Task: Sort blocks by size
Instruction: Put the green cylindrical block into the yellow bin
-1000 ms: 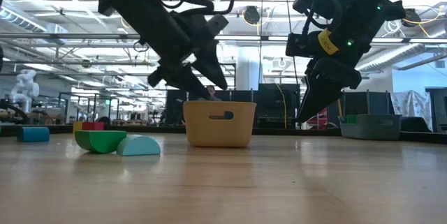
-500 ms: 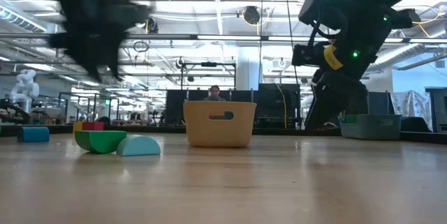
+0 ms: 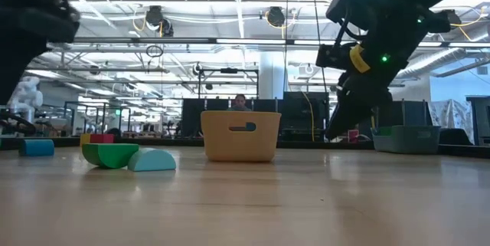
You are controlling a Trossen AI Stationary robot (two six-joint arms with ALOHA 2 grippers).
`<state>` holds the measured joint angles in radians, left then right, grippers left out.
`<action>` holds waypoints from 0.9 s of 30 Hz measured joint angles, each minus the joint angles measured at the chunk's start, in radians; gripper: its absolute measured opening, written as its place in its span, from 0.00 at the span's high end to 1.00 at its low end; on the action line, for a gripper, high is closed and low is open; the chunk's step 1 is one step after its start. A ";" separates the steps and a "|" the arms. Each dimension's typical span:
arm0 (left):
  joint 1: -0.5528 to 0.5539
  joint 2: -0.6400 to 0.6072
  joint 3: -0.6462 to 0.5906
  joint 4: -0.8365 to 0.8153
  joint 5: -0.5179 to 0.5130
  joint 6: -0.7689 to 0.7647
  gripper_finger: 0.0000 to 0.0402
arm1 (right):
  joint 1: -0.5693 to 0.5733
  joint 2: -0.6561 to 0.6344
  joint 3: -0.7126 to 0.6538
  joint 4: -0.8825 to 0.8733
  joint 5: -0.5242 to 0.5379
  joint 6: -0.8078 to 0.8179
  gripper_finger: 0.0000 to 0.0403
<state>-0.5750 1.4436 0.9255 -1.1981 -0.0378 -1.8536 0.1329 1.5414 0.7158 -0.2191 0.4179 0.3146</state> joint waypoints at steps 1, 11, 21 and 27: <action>-0.011 0.006 -0.007 0.001 -0.007 -0.023 0.43 | 0.000 0.000 0.000 0.003 0.000 -0.003 0.63; -0.039 0.019 -0.155 0.135 0.030 -0.103 0.43 | 0.000 0.000 -0.016 0.038 0.001 -0.011 0.63; -0.034 0.013 -0.274 0.335 0.021 -0.104 0.43 | 0.000 0.000 -0.079 0.092 0.000 0.049 0.63; -0.034 0.016 -0.272 0.349 0.008 -0.096 0.55 | 0.000 0.000 -0.080 0.094 0.000 0.049 0.63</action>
<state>-0.6094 1.4593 0.6537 -0.8487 -0.0296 -1.9499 0.1329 1.5414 0.6361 -0.1253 0.4175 0.3638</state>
